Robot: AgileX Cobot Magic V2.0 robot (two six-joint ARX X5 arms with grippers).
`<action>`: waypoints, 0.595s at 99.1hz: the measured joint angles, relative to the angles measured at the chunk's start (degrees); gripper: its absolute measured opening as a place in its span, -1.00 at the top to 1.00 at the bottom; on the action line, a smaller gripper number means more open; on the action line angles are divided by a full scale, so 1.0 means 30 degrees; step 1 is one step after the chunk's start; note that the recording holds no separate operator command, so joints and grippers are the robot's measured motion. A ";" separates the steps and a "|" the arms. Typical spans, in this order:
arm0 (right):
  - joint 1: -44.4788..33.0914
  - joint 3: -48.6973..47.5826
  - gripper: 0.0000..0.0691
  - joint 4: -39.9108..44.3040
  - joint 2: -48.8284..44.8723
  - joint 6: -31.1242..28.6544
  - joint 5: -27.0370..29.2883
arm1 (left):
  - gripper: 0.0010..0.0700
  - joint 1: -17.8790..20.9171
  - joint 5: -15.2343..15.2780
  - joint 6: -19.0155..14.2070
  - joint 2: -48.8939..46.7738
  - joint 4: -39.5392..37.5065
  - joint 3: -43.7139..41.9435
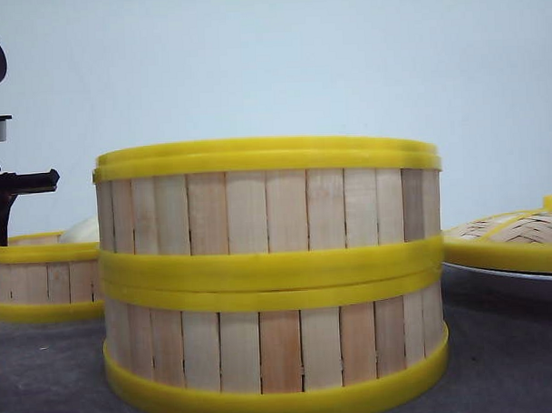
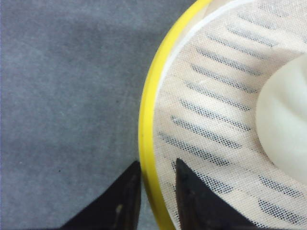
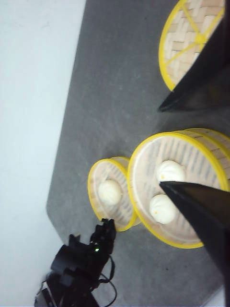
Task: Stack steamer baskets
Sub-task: 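Lift the basket with the left gripper and set it atop the stack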
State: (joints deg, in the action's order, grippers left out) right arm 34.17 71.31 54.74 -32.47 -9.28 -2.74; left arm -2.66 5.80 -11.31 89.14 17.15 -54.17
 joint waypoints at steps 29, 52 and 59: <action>0.0000 0.0000 0.22 -0.0160 0.0000 0.0000 0.0000 | 0.96 0.0095 0.0124 -0.0175 0.0000 0.0408 -0.0160; 0.0000 0.0000 0.22 -0.0160 0.0000 0.0000 -0.0007 | 0.96 0.0138 0.0138 -0.0109 -0.0109 0.1872 -0.1545; 0.0000 0.0000 0.22 -0.0131 0.0000 0.0000 -0.0007 | 0.96 0.0175 0.0124 -0.0087 -0.0539 0.2200 -0.2098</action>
State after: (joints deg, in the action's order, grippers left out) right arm 34.17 71.31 54.35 -32.47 -9.28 -2.76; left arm -2.13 6.17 -11.57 87.53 23.75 -60.47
